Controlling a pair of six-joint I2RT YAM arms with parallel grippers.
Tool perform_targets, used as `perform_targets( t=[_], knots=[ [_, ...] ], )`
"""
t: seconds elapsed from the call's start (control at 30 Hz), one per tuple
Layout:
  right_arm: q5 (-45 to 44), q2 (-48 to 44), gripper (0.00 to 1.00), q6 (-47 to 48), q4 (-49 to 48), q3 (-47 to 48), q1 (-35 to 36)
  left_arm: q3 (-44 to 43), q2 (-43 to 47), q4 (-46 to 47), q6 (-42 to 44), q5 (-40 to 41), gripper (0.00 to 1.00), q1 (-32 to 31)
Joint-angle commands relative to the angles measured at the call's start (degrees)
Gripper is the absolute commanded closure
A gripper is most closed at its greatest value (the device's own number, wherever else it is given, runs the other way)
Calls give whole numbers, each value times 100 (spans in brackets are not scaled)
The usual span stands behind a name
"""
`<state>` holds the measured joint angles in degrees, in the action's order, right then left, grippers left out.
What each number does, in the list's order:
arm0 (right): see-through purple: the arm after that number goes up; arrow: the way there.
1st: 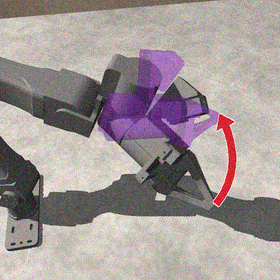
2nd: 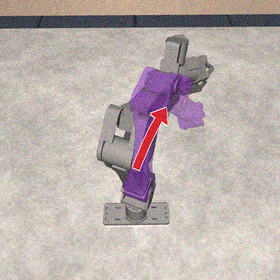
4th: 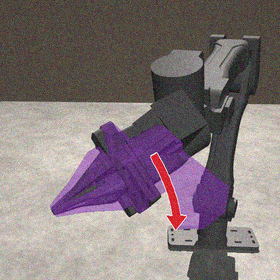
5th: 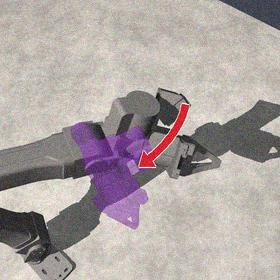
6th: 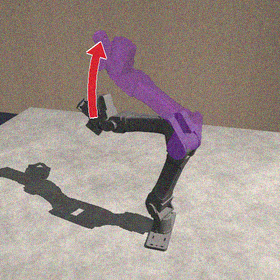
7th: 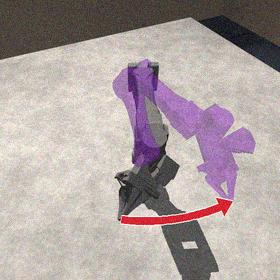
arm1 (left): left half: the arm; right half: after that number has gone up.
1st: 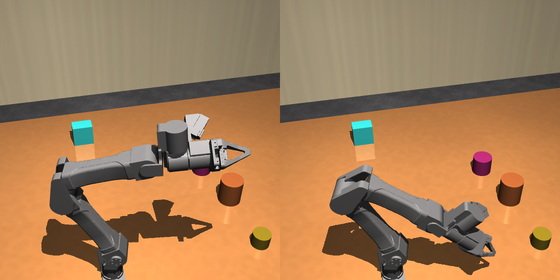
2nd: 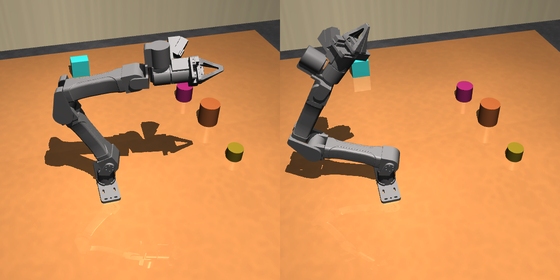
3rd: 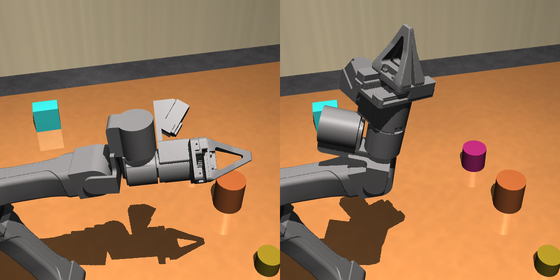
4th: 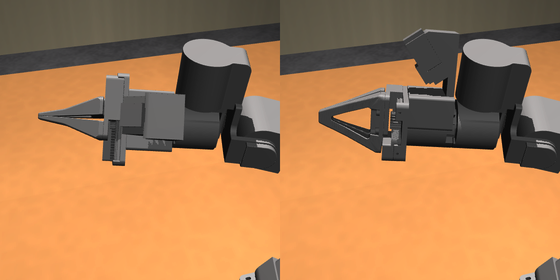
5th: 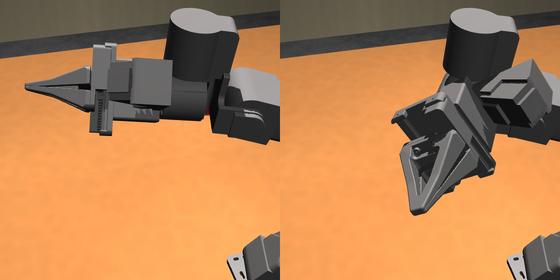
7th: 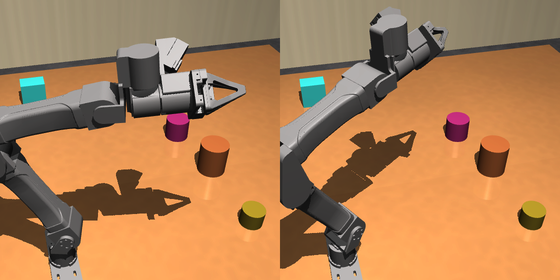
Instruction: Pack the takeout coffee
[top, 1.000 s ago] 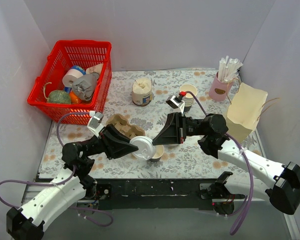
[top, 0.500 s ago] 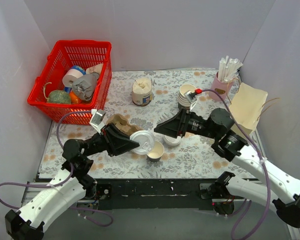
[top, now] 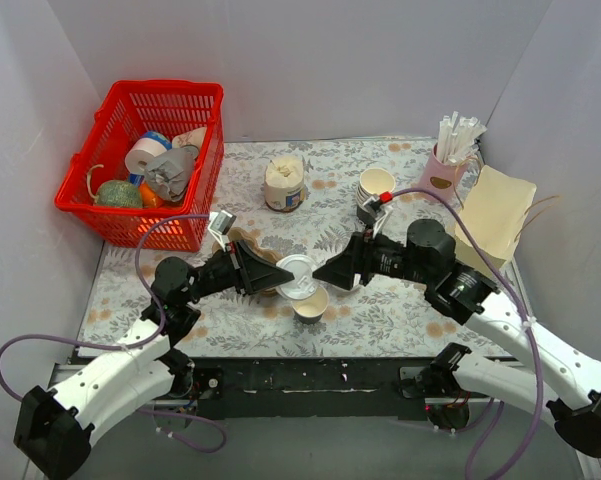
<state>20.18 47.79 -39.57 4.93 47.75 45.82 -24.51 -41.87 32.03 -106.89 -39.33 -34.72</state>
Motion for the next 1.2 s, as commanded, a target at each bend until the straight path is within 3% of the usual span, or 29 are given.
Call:
perform_targets(
  t=[0.0,0.33,0.43,0.47,0.67,0.73,0.83,0.87,1.17],
  knots=[
    [784,204,22,161,-413,-248,14,34,-93,313,-297,66,89,-26],
    [1681,582,38,-577,-1485,-564,6,60,-146,58,-157,216,88,-26],
    [1708,591,46,-745,-1548,-556,6,61,-146,49,-122,259,88,-35],
    [1604,574,55,-762,-1487,-556,14,43,-120,-56,-87,277,88,-26],
    [954,284,77,-938,-1153,-635,6,34,-23,-522,177,356,83,-35],
    [768,178,81,-1017,-846,-626,14,-27,12,-802,413,391,57,-26],
    [645,117,83,-1148,-599,-661,6,-97,91,-1277,668,461,10,-26],
    [627,99,85,-1219,-581,-696,6,-98,134,-1487,713,479,2,-26],
    [899,20,86,-1974,-870,-1504,-12,-133,697,-3929,1372,1770,2,-26]
  ],
)
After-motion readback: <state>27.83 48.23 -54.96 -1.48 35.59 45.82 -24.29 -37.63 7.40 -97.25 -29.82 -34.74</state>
